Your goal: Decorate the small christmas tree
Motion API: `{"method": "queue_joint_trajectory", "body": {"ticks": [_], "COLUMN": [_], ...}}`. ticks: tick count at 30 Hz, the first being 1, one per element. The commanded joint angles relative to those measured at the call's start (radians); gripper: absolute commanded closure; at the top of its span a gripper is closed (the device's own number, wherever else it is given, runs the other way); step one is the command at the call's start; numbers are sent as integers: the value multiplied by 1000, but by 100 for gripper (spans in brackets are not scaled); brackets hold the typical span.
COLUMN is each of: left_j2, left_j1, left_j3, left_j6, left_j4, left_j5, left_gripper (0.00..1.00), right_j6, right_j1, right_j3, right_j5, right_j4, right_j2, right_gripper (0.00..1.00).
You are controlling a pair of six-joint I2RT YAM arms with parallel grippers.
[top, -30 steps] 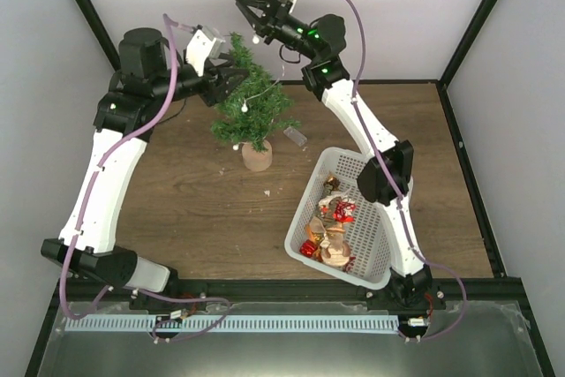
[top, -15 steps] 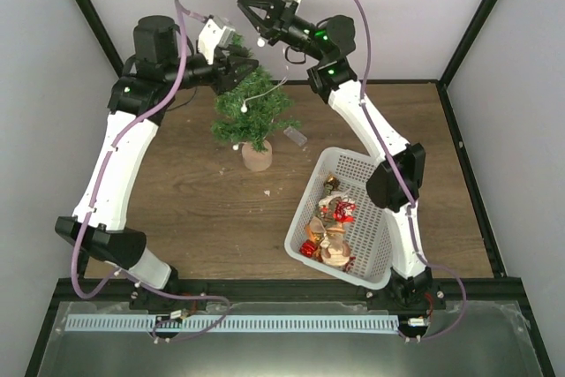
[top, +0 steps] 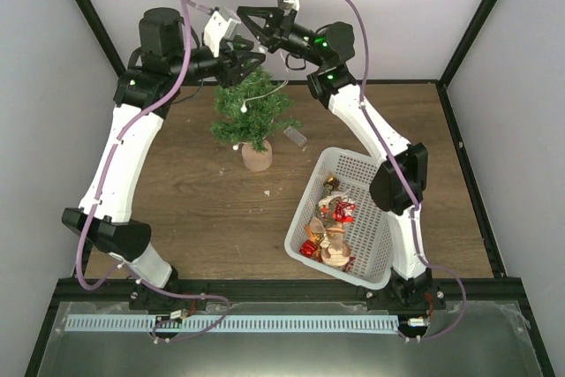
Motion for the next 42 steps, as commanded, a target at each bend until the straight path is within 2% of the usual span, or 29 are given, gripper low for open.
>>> {"method": "queue_joint_trajectory", "body": {"ticks": [1,15,31,39,42], "left_j2": [17,52,32,-5,-15], "left_j1": [-7,-34,-36,-36,-36], "left_j3": [39,55,47,20,23], "left_j6": [-17,-18,-14,3,8], "left_j4": [17,19,22,24,21], "left_j5": [14,-1,-9,-12,-14], "left_gripper": [51,55,90,100,100], "right_j6": [6,20,24,19,20], "right_j1": [11,29,36,36,36], "right_j3": [-11,-10,-18,-43,-47], "right_j5": [-11,-17,-18,-13,-15], "right_j4": [53,77,96,101,103], "right_j2": [-56,-51,-43,-50,-52], "right_gripper": [98,99,99,97,95]}}
